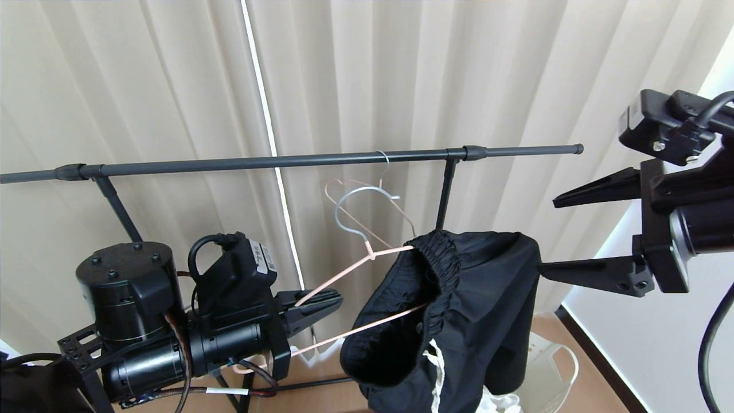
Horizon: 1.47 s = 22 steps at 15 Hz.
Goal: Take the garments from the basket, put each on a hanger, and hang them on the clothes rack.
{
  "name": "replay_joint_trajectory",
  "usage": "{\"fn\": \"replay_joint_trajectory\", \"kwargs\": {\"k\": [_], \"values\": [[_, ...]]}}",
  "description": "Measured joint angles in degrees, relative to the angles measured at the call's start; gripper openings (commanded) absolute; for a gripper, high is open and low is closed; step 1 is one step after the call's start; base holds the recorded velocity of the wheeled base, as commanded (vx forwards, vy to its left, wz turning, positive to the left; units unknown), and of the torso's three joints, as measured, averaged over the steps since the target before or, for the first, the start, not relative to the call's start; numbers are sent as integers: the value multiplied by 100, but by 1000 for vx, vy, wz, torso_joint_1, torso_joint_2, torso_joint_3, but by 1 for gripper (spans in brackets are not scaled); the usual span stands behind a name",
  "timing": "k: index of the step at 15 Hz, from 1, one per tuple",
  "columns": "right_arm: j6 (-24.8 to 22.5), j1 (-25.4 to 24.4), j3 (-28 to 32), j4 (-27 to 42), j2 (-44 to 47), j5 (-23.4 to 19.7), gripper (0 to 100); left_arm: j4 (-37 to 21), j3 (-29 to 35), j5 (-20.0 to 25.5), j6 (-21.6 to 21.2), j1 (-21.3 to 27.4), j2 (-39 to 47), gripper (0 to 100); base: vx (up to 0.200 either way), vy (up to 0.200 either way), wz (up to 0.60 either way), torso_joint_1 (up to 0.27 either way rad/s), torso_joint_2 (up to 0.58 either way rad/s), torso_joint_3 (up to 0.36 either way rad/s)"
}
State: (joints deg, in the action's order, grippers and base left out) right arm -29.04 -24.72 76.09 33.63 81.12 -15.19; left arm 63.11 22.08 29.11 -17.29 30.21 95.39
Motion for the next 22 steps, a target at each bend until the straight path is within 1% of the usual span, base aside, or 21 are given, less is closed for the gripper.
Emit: {"fn": "replay_joint_trajectory", "kwargs": {"k": [1,3,5,8,13,16,17,18,22], "values": [[-49,-30,106,44,151,-145,100,2,-11,6,-6,20,-18,0,0,0,0,0,0,0],[-73,-243,224,28,455,-271,100,2,-61,1,-6,99,-41,0,0,0,0,0,0,0],[-90,-333,386,22,703,-288,100,9,-76,-2,-4,182,-71,0,0,0,0,0,0,0],[-244,-367,546,24,959,-299,100,9,-56,-2,-4,352,-99,0,0,0,0,0,0,0],[-246,-388,572,-2,1189,-345,100,-2,-34,-7,-4,586,-123,0,0,0,0,0,0,0],[-244,-514,579,2,1276,-741,100,4,-9,-5,-1,680,-124,0,0,0,0,0,0,0],[-246,-525,571,11,1285,-933,100,4,-9,-2,-1,689,-134,0,0,0,0,0,0,0],[-257,-535,555,24,1285,-1024,100,6,-9,0,-1,695,-143,0,0,0,0,0,0,0],[-334,-521,367,30,1207,-1056,100,15,-15,1,-4,589,-177,0,0,0,0,0,0,0]]}}
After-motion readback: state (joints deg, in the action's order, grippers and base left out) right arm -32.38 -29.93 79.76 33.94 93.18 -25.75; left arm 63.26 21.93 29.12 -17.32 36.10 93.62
